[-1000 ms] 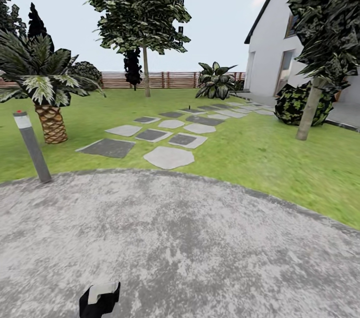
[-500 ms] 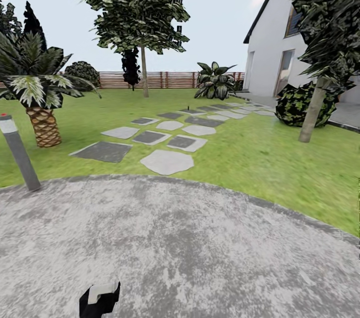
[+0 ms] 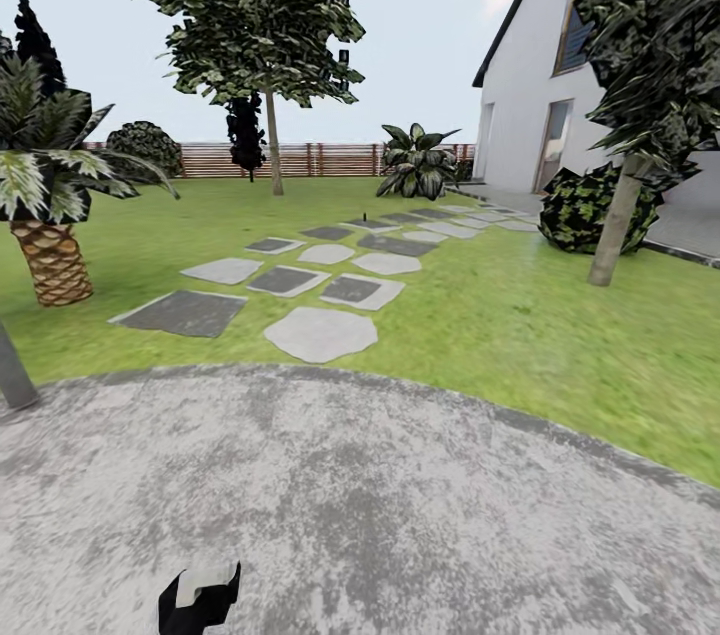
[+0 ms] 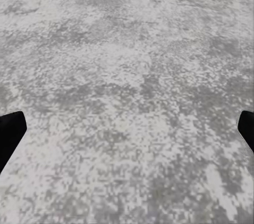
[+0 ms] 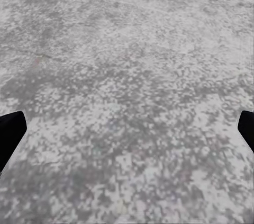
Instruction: In the garden, pick up the pesticide atomizer on the floor and spray pesticide onto both trees until each tree trunk is fully covered.
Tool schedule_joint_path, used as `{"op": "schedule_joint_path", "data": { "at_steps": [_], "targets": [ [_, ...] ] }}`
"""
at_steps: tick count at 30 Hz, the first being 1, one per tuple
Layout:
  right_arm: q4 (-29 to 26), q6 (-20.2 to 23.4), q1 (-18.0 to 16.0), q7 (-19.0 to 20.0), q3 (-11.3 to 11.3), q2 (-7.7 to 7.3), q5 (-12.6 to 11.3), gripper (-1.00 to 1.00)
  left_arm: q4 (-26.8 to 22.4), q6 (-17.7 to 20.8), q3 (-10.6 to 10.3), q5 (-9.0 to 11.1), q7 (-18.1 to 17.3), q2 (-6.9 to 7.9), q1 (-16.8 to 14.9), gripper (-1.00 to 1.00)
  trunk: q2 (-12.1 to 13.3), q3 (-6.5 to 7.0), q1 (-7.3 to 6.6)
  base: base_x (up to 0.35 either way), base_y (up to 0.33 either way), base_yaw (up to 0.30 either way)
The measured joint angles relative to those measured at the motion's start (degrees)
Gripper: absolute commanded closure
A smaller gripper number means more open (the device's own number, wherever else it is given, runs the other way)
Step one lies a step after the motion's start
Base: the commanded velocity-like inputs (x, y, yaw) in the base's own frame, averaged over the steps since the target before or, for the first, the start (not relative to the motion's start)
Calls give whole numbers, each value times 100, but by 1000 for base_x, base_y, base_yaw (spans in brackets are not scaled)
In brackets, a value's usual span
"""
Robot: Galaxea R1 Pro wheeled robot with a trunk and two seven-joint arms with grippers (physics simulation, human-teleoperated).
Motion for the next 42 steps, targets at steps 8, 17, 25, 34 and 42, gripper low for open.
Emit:
{"op": "schedule_joint_path", "data": {
  "at_steps": [8, 17, 25, 34, 42],
  "targets": [
    [665, 0, 1, 0, 20, 1, 12, -100, 0, -2, 0, 0, 0, 0, 1, -100, 0, 0, 0, 339, 0, 0],
    [977, 0, -1, -2, -11, 1, -3, -100, 0, 1, 0, 0, 0, 0, 1, -100, 0, 0, 0, 339, 0, 0],
    [916, 0, 0, -16, -32, -37, -10, -100, 0, -2, 0, 0, 0, 0, 2, -100, 0, 0, 0, 339, 0, 0],
    [825, -39, -16, -25, -33, -51, 5, -100, 7, -2, -5, 0, 0, 0, 4, -100, 0, 0, 0, 339, 0, 0],
    [-234, -62, -409, -20, -29, -49, 33, -100, 9, -3, -6, 0, 0, 0, 4, -100, 0, 0, 0, 339, 0, 0]
  ]
}}
